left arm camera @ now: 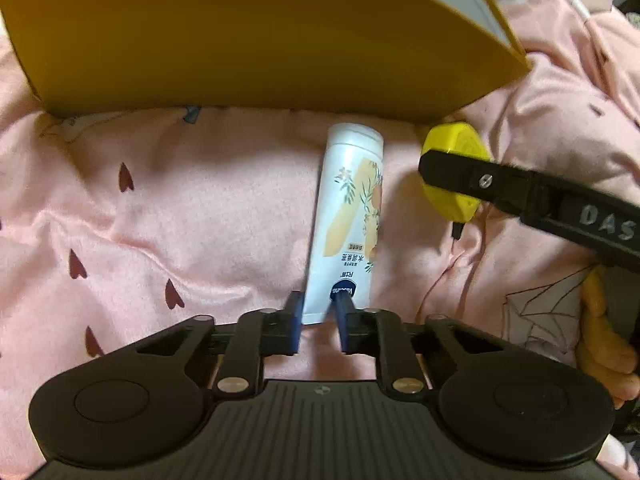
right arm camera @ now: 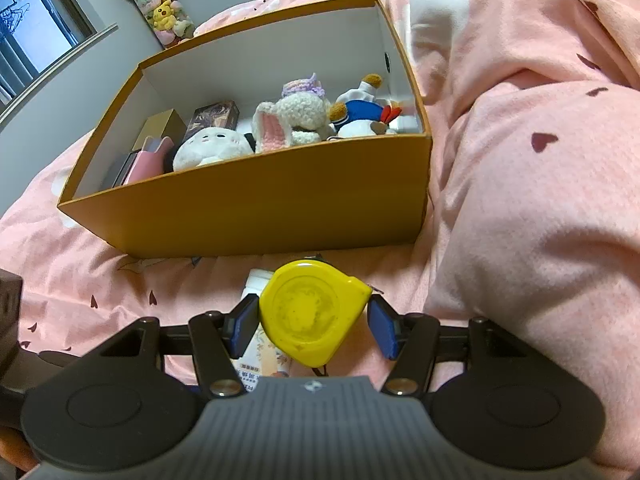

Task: Organize objects
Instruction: 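Grasp the white lotion tube with the left tool while right holds the tape measure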

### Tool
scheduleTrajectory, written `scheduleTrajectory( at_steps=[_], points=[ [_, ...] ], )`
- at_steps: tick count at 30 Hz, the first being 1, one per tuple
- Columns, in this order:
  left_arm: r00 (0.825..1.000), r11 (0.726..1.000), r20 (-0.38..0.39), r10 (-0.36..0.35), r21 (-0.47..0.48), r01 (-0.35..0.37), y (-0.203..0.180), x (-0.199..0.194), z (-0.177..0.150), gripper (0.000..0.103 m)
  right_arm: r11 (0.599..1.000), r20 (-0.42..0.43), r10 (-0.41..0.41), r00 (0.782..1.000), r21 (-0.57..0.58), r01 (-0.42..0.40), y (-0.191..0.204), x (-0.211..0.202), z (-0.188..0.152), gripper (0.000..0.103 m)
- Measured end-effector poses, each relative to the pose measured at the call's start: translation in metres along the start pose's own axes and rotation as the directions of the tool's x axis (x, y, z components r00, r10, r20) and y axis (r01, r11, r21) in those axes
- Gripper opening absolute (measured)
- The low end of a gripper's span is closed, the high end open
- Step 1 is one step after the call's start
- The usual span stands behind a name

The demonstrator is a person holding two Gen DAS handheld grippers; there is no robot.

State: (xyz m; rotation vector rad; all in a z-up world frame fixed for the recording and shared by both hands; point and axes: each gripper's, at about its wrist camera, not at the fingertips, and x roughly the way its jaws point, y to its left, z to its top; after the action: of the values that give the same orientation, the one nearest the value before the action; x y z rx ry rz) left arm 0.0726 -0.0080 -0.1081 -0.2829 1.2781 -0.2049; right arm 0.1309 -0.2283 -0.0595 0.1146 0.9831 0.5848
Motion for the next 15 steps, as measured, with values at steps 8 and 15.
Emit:
scheduleTrajectory(
  at_steps=[8, 15],
  points=[
    [0.977, 1.0, 0.211, -0.01, -0.001, 0.011, -0.004, -0.067, 0.0, 0.005, 1.0, 0.017, 0.014, 1.0, -0.008, -0.014, 0.002, -0.004, 0.0, 0.061],
    [0.969, 0.999, 0.243, 0.037, 0.001, -0.038, -0.003, -0.068, 0.025, 0.004, 0.997, -0.016, 0.021, 1.0, -0.072, -0.022, 0.014, 0.001, -0.001, 0.061]
  ],
)
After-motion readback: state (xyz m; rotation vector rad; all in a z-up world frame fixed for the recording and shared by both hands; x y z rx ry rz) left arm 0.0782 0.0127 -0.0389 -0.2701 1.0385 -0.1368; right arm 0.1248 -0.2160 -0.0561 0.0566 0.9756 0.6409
